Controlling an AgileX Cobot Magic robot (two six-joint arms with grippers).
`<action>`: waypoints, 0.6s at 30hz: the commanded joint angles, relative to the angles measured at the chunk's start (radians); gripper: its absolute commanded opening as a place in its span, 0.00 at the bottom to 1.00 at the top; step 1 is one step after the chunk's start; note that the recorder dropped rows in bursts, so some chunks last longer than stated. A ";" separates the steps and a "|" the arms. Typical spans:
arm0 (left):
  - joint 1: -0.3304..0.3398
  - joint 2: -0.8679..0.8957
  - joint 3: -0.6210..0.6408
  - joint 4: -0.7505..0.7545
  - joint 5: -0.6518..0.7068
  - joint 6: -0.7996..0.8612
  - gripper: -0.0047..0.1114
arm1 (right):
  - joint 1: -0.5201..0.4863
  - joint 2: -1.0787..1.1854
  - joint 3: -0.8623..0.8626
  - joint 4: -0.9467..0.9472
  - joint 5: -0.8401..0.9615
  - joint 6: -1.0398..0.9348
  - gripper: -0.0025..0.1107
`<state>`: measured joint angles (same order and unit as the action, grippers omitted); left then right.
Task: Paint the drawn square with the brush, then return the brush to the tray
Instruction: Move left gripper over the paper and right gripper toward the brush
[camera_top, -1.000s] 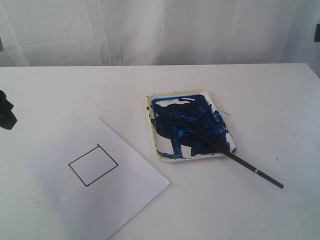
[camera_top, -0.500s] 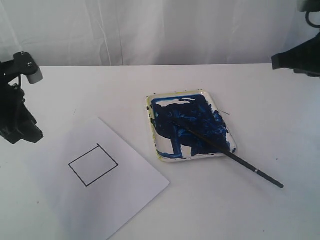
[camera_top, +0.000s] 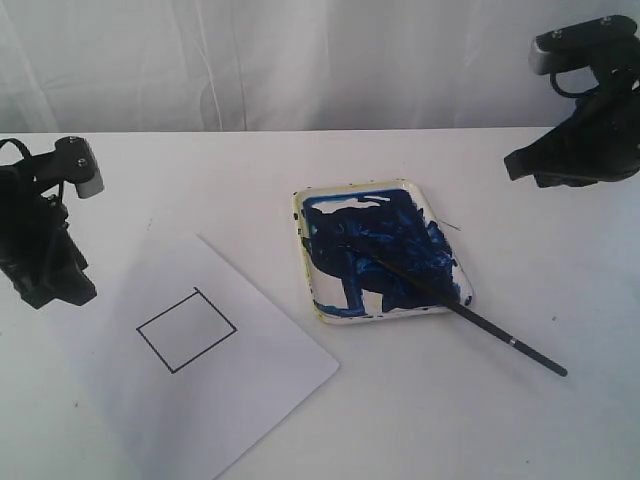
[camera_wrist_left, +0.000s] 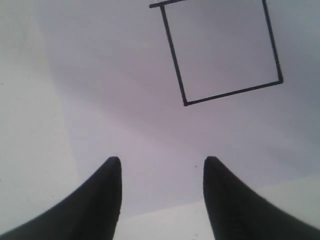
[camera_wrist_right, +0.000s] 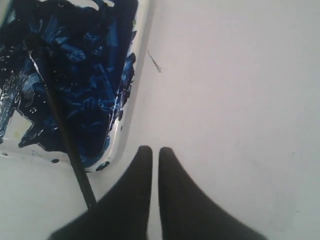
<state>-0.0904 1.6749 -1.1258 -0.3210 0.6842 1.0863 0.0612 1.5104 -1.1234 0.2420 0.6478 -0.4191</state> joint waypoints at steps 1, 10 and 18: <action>-0.002 0.029 -0.004 0.021 -0.023 -0.013 0.56 | 0.002 0.021 -0.017 0.035 0.033 -0.027 0.18; -0.002 0.122 -0.004 0.025 -0.056 -0.011 0.59 | 0.002 0.051 -0.017 0.037 0.007 -0.028 0.47; -0.002 0.183 -0.002 0.025 -0.064 -0.011 0.59 | 0.002 0.064 -0.017 0.038 -0.009 -0.028 0.51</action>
<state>-0.0904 1.8443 -1.1258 -0.2910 0.6087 1.0786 0.0612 1.5737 -1.1335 0.2745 0.6512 -0.4362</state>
